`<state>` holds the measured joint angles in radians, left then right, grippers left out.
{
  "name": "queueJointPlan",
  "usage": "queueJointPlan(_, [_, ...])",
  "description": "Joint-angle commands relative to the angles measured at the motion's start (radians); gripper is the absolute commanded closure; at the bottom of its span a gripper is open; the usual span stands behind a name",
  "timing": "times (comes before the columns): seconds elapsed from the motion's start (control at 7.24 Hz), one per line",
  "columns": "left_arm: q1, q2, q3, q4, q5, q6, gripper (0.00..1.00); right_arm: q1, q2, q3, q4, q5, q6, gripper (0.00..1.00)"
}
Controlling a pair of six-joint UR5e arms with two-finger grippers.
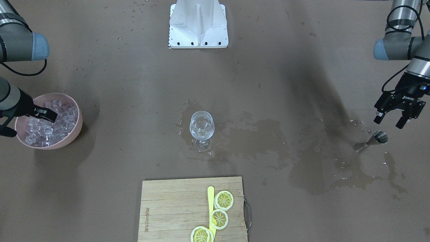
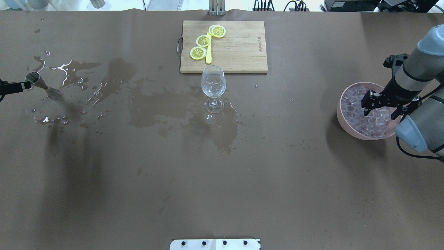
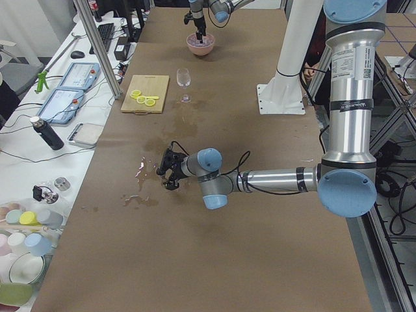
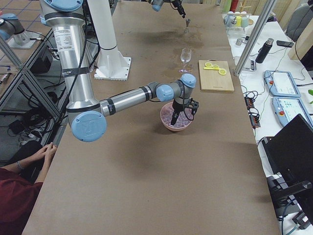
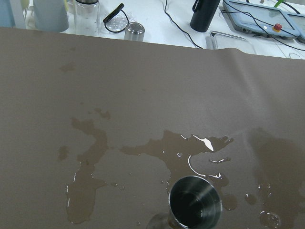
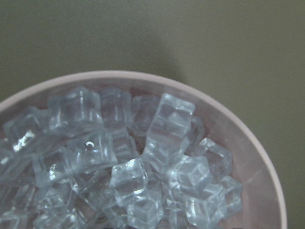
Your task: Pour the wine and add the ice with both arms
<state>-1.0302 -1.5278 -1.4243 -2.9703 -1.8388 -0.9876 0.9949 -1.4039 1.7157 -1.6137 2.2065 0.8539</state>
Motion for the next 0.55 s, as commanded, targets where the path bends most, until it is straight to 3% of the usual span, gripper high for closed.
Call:
queueJointPlan(0.0, [0.071, -0.023, 0.013, -0.004, 0.09, -0.022, 0.02, -0.024, 0.002, -0.007, 0.0, -0.01, 0.004, 0.21])
queueJointPlan(0.28, [0.071, -0.031, 0.022, -0.004, 0.102, -0.005, 0.02, -0.022, 0.003, -0.016, 0.0, -0.013, 0.007, 0.23])
queueJointPlan(0.41, [0.071, -0.04, 0.033, 0.0, 0.152, 0.022, 0.02, -0.025, 0.002, -0.016, -0.002, -0.013, 0.007, 0.23])
